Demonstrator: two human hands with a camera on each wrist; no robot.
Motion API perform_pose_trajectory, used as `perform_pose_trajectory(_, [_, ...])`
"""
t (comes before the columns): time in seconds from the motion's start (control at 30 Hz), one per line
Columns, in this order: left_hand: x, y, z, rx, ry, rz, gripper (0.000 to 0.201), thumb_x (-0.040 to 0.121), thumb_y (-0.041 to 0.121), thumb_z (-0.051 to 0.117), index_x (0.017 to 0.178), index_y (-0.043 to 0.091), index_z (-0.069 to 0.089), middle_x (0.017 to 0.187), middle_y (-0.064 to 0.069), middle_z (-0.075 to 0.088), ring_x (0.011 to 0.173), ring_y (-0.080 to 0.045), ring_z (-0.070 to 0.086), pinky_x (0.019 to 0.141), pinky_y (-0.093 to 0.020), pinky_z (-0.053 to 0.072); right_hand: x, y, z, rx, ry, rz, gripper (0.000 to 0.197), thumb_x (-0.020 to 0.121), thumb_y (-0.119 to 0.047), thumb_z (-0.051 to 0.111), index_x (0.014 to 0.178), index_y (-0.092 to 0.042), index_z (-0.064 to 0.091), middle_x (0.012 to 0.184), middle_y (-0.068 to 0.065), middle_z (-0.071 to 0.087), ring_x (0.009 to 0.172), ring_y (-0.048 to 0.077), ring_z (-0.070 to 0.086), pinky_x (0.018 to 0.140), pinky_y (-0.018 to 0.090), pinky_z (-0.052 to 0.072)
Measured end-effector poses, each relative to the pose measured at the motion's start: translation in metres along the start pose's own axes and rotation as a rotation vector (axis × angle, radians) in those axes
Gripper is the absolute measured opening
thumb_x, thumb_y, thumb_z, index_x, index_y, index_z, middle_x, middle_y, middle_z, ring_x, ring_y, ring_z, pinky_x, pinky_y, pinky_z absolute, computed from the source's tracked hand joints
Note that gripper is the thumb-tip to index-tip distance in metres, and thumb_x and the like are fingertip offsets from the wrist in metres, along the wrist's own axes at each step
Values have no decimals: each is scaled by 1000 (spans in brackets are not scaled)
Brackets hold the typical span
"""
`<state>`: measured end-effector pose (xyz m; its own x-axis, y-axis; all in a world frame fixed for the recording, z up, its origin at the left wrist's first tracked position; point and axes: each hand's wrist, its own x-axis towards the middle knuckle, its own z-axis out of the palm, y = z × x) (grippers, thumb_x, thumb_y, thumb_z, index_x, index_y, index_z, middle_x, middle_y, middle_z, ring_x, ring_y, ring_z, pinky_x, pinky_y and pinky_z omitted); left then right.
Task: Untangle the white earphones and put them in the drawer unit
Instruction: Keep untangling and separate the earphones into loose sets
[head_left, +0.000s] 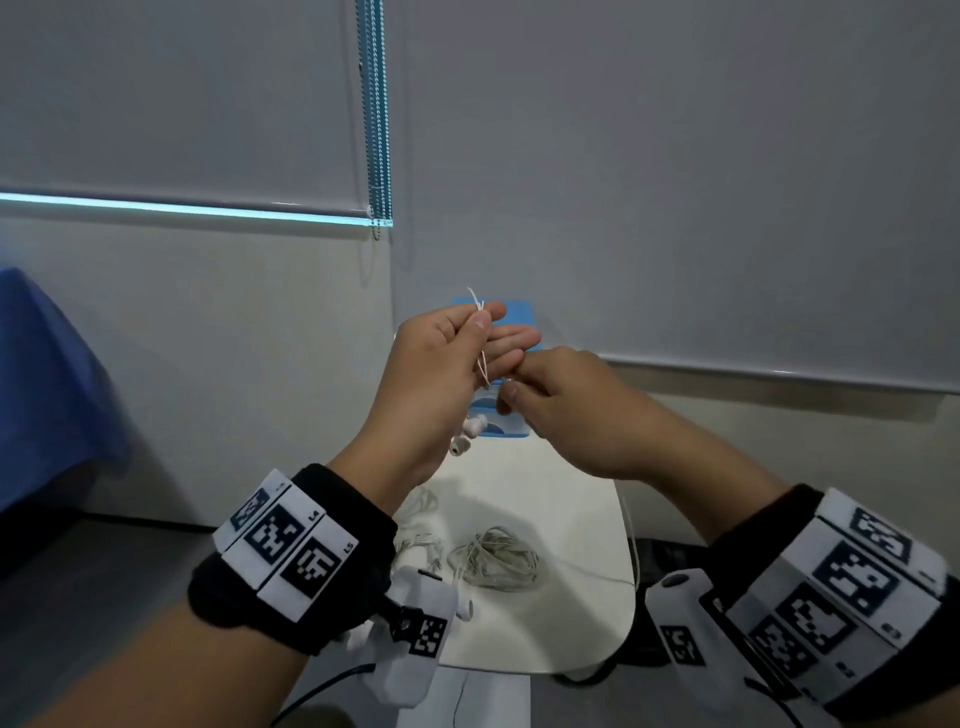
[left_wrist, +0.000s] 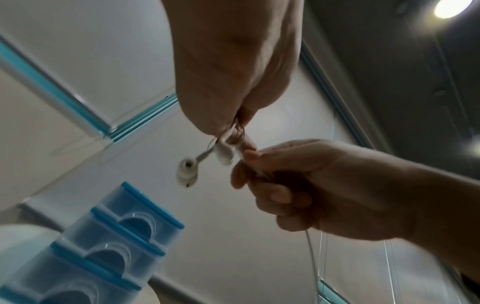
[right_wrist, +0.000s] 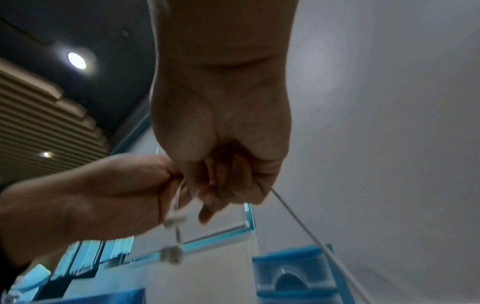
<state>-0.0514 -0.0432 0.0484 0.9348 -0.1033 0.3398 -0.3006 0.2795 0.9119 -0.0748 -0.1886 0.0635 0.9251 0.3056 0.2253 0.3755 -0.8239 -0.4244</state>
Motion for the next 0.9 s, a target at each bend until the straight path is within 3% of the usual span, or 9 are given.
perform_pose_trajectory(0.1, [2, 2, 1, 90, -9, -8, 25, 112, 13, 43, 124, 5, 64, 103, -9, 80, 97, -16, 77, 83, -24, 61, -6, -9, -17, -115, -112, -2, 34, 106, -26, 49, 90, -6, 71, 70, -3, 62, 69, 12, 55, 64, 30, 42])
perform_pose_trajectory(0.2, [-4, 5, 2, 251, -67, -52, 25, 111, 12, 45, 116, 5, 68, 88, 1, 78, 73, -9, 75, 59, -22, 57, -12, -24, -33, -163, -279, -37, 26, 102, -22, 55, 84, -15, 72, 64, -31, 61, 64, -11, 54, 59, 11, 39])
perform_pose_trajectory(0.27, [-9, 5, 2, 444, -178, -59, 29, 105, 5, 45, 89, 7, 69, 67, 0, 70, 54, -10, 63, 48, -26, 46, -11, -29, -44, -196, -298, -79, 23, 98, -22, 59, 80, -17, 72, 67, -18, 65, 61, -2, 54, 59, 13, 40])
perform_pose_trajectory(0.33, [-13, 5, 1, 499, -288, -92, 32, 97, -2, 42, 78, 7, 65, 64, -1, 69, 57, -15, 59, 55, -31, 45, -8, -29, -58, -193, -259, -122, 23, 98, -24, 60, 80, -16, 72, 71, -9, 69, 65, 8, 59, 67, 28, 47])
perform_pose_trajectory(0.43, [-14, 7, 1, 430, -361, -118, 35, 106, 6, 37, 96, 1, 70, 65, -5, 66, 52, -16, 52, 57, -26, 44, -4, -21, -75, -114, -156, -182, 19, 98, -30, 67, 82, -21, 67, 61, -11, 59, 56, 5, 47, 58, 24, 37])
perform_pose_trajectory(0.57, [-12, 11, -2, 345, -342, -120, 37, 102, 2, 34, 100, -6, 70, 57, -7, 52, 42, -13, 32, 51, -26, 30, 1, -1, -76, 113, -23, -231, 15, 99, -28, 68, 90, -16, 63, 73, 23, 50, 63, 18, 38, 60, 33, 34])
perform_pose_trajectory(0.67, [-12, 16, -3, 269, -318, -104, 40, 94, 0, 32, 91, -6, 71, 54, -6, 44, 45, -15, 26, 47, -24, 25, 3, 14, -66, 181, 73, -207, 16, 103, -26, 62, 93, -15, 67, 67, 5, 43, 63, 14, 35, 58, 28, 31])
perform_pose_trajectory(0.77, [-11, 18, -4, 108, -298, -90, 37, 95, 8, 35, 90, -2, 70, 56, -5, 36, 48, -15, 22, 42, -22, 30, 3, 24, -46, 297, 97, -150, 32, 107, -28, 54, 78, -17, 63, 65, -7, 42, 62, 10, 33, 58, 28, 29])
perform_pose_trajectory(0.9, [-5, 14, 0, 19, -205, -26, 34, 108, 13, 39, 96, -9, 62, 62, -5, 49, 48, -14, 34, 55, -25, 34, 2, 12, -15, 566, 150, -96, 30, 111, -24, 45, 89, -17, 64, 59, -16, 47, 50, -1, 41, 56, 13, 34])
